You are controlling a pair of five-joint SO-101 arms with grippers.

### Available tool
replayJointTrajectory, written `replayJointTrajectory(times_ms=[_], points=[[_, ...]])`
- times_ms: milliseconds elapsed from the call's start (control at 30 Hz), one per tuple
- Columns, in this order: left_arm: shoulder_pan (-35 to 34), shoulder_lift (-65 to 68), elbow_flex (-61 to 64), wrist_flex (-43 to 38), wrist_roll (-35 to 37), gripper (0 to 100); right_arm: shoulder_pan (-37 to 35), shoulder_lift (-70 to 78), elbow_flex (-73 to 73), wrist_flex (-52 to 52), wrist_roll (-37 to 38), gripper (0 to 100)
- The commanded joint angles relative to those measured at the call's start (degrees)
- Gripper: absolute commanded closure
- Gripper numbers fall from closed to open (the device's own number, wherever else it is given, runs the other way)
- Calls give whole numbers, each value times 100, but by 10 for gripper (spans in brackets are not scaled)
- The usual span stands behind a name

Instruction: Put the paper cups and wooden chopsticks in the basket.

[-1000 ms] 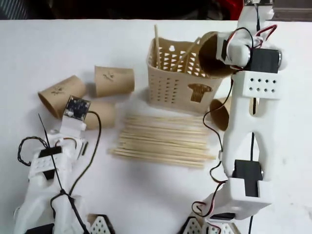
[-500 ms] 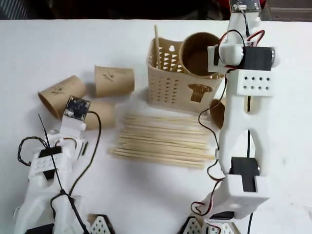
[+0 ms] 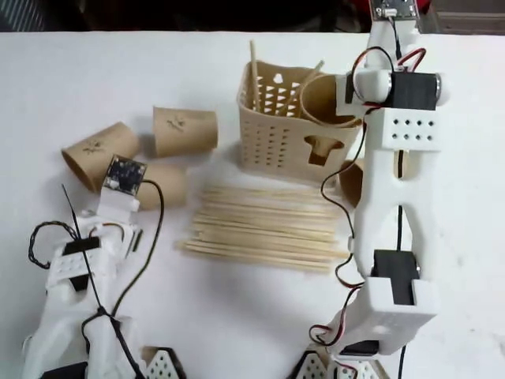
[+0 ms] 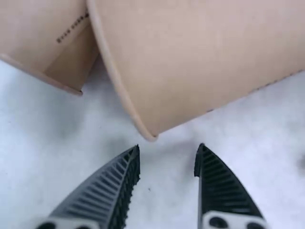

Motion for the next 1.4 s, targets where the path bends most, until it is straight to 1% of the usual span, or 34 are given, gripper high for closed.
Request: replayJointTrajectory(times_ms=[0,100,167,267,333,500,633,733,867,1000,1133,1367], points=[[66,-215,-26,-141,-53,804,-4,-549,-220,435,79,759],[66,-215,-26,-141,-53,804,-4,-1297,-158,910,26,892],[66,-215,-26,-141,-53,804,-4,-1859,35,1007,79,987],[66,-215,-26,-141,-53,804,-4,-2826,993,980,97,958],[66,-215,-26,-141,-53,804,-40,-3468,1899,831,325,959],[66,-215,-26,-141,-53,804,-4,-5059,4413,-48,1486,943],[66,-215,-26,-141,-53,804,4,-5947,5934,-215,2303,872],[66,-215,-26,-132,-53,804,4,-6308,6585,-400,2655,803],[66,-215,-26,-132,-53,804,-4,-6484,7270,-971,2954,727],[66,-215,-26,-132,-53,804,-4,-6475,7886,-1657,3200,673],[66,-215,-26,-132,-53,804,66,-6466,8352,-2158,3218,659],[66,-215,-26,-132,-53,804,778,-6466,9134,-3345,3279,659]])
